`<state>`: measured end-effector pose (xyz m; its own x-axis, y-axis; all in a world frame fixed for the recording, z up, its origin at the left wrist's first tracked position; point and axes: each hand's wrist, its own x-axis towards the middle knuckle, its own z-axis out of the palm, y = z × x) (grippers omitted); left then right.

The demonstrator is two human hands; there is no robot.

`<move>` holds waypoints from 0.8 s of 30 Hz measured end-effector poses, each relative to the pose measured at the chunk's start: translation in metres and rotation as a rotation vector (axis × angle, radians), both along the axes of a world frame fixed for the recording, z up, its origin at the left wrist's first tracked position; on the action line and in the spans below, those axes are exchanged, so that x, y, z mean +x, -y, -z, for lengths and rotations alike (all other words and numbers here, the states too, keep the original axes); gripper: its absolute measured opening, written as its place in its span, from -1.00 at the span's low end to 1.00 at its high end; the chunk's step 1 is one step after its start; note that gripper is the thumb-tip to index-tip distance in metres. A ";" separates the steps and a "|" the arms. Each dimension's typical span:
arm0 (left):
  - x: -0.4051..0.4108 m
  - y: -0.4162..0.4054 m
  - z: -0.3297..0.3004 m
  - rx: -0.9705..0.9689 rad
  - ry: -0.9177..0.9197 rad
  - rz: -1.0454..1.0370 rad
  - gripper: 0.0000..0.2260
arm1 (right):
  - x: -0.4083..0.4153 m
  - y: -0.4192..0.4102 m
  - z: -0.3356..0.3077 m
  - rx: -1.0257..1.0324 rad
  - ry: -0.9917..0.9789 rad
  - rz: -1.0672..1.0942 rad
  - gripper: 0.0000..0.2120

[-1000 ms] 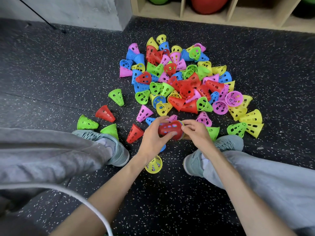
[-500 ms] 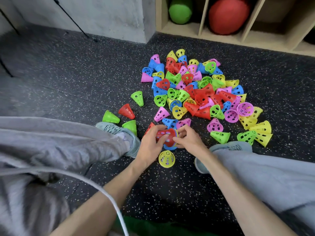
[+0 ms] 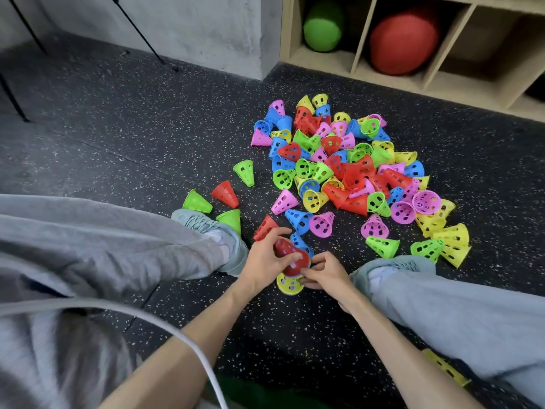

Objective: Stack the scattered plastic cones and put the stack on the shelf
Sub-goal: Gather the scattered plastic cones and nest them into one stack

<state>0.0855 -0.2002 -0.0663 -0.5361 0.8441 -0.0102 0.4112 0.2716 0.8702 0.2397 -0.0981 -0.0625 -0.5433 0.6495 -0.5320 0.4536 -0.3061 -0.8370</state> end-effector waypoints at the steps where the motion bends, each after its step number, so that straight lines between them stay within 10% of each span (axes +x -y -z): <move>1: 0.001 0.001 0.003 -0.025 -0.020 0.025 -0.50 | 0.002 0.001 0.003 -0.002 0.017 -0.011 -0.73; 24: 0.019 0.002 0.026 -0.159 -0.147 0.085 -0.59 | 0.017 -0.004 0.024 0.152 0.042 0.008 -0.74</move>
<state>0.1042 -0.2025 -0.0922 -0.4683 0.8804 -0.0742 0.5574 0.3595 0.7484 0.2564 -0.0940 -0.0867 -0.5171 0.7285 -0.4493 0.4874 -0.1808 -0.8542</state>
